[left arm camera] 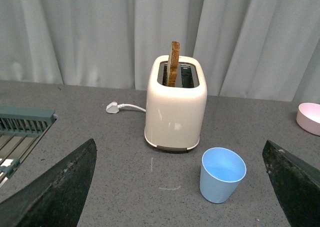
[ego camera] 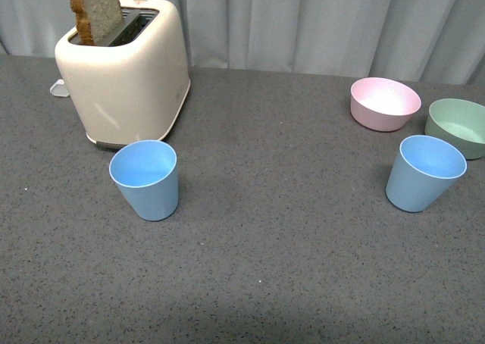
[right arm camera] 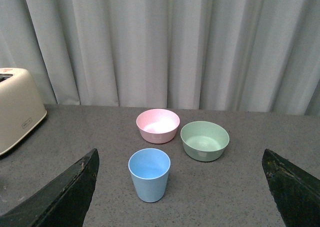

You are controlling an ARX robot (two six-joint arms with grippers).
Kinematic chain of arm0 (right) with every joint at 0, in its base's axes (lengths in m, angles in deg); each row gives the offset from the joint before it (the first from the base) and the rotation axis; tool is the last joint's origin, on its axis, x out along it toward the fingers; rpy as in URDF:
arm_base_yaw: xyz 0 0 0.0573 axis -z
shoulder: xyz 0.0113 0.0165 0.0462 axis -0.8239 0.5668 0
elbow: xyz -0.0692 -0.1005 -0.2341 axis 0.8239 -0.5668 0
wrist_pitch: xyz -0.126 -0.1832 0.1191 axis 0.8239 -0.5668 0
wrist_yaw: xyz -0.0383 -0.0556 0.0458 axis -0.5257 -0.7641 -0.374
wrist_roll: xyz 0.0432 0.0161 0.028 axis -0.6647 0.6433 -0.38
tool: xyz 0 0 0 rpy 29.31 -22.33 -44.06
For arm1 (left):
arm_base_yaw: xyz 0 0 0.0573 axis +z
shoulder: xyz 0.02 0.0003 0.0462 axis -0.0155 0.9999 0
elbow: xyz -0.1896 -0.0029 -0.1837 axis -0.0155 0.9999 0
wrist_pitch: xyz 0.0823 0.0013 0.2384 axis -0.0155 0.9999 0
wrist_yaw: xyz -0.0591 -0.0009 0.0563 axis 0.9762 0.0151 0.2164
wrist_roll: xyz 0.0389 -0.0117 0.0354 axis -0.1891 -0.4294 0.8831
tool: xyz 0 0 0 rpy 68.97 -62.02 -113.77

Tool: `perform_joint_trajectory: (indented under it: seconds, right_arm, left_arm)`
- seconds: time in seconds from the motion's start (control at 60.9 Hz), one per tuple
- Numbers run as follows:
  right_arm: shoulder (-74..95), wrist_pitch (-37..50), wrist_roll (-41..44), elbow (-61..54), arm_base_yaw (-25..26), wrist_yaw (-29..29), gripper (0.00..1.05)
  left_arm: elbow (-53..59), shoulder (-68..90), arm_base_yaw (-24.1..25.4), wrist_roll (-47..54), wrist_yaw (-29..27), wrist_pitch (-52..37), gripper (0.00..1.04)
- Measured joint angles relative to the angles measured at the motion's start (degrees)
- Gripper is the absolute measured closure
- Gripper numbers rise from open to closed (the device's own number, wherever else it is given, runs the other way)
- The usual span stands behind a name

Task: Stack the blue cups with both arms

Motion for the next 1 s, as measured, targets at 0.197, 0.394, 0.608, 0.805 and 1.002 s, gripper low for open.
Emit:
perform_joint_trajectory:
  seconds: [0.197,0.394,0.608,0.805,1.002]
  right_arm:
    - [0.0,0.0,0.0,0.0,0.0,0.0,0.10]
    - [0.0,0.0,0.0,0.0,0.0,0.0,0.10]
    - [0.0,0.0,0.0,0.0,0.0,0.0,0.10]
    - [0.0,0.0,0.0,0.0,0.0,0.0,0.10]
    - [0.0,0.0,0.0,0.0,0.0,0.0,0.10]
  left_arm:
    - [0.0,0.0,0.0,0.0,0.0,0.0,0.07]
    - [0.0,0.0,0.0,0.0,0.0,0.0,0.07]
    - [0.0,0.0,0.0,0.0,0.0,0.0,0.07]
    - [0.0,0.0,0.0,0.0,0.0,0.0,0.07]
    - [0.0,0.0,0.0,0.0,0.0,0.0,0.07]
